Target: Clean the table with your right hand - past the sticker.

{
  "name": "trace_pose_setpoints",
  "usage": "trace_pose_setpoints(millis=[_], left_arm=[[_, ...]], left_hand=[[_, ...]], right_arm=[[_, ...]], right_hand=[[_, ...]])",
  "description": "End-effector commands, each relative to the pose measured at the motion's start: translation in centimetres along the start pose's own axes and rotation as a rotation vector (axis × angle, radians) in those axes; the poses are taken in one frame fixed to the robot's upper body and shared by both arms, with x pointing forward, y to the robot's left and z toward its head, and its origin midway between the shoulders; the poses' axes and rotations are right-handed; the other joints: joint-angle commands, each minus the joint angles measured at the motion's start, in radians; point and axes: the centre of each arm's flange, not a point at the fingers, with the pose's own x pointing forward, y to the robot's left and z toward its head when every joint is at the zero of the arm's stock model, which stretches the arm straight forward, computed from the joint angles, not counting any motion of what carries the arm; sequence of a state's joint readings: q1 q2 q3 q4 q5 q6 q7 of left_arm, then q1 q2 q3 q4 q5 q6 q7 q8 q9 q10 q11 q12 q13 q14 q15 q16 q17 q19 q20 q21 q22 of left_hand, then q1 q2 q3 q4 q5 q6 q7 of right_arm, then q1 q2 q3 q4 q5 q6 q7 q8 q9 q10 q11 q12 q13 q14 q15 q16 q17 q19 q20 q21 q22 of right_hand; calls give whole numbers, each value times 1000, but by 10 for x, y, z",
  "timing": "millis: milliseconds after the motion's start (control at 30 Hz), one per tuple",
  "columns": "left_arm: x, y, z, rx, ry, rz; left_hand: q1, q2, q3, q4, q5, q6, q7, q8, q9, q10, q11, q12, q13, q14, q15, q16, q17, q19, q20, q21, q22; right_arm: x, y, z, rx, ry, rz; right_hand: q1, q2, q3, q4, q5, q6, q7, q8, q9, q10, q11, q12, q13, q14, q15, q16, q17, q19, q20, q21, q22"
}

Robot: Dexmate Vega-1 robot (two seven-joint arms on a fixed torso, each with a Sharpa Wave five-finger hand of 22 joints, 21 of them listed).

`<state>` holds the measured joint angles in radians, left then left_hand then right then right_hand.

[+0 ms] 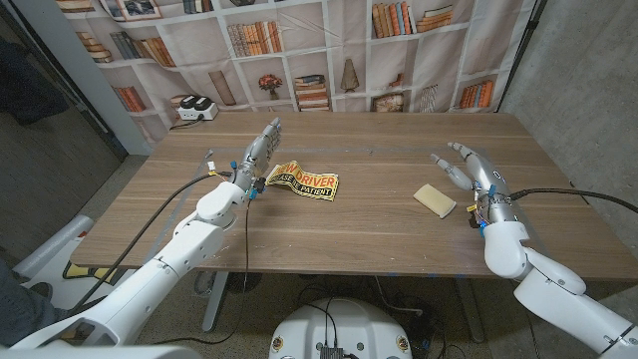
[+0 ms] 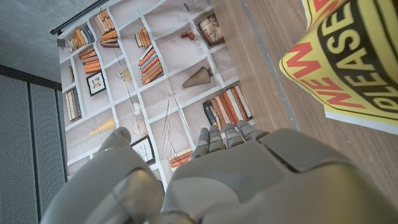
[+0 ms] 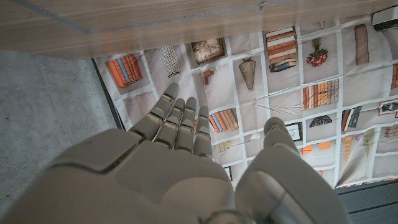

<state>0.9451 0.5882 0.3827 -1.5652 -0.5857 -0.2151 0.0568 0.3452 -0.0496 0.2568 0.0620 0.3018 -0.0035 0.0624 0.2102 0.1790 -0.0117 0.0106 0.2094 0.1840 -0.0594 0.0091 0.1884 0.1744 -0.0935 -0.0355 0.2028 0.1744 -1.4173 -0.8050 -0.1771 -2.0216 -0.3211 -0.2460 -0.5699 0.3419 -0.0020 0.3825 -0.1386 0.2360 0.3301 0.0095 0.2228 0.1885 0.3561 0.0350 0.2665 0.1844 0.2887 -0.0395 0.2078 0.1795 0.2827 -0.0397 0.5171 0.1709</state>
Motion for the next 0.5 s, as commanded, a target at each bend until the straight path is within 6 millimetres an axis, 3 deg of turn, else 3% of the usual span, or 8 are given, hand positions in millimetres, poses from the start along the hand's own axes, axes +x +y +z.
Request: trace_pose_setpoints(millis=[33, 500], left_arm=[[-3, 0, -1, -9, -4, -2], [-7, -2, 0, -1, 5, -2]], left_hand=[[8, -4, -3, -2, -5, 5, -3, -3, 6, -6, -1, -2, 1, -8, 2, -2, 5, -10, -15, -6, 5], [10, -1, -5, -2, -8, 2, -3, -7, 6, -9, 2, -5, 2, -12, 5, -4, 6, -15, -11, -7, 6]], right_arm=[[-3, -3, 11, -64, 22, 60], [-10, 1, 8, -81, 43, 122]], right_hand=[[20, -1, 6, -9, -6, 18, 1, 9, 3, 20, 1, 6, 1, 21, -10, 8, 1, 19, -56, -4, 5], [38, -9, 8, -16, -11, 34, 8, 8, 3, 46, 10, 10, 1, 38, -1, 7, 1, 33, -55, -9, 6]])
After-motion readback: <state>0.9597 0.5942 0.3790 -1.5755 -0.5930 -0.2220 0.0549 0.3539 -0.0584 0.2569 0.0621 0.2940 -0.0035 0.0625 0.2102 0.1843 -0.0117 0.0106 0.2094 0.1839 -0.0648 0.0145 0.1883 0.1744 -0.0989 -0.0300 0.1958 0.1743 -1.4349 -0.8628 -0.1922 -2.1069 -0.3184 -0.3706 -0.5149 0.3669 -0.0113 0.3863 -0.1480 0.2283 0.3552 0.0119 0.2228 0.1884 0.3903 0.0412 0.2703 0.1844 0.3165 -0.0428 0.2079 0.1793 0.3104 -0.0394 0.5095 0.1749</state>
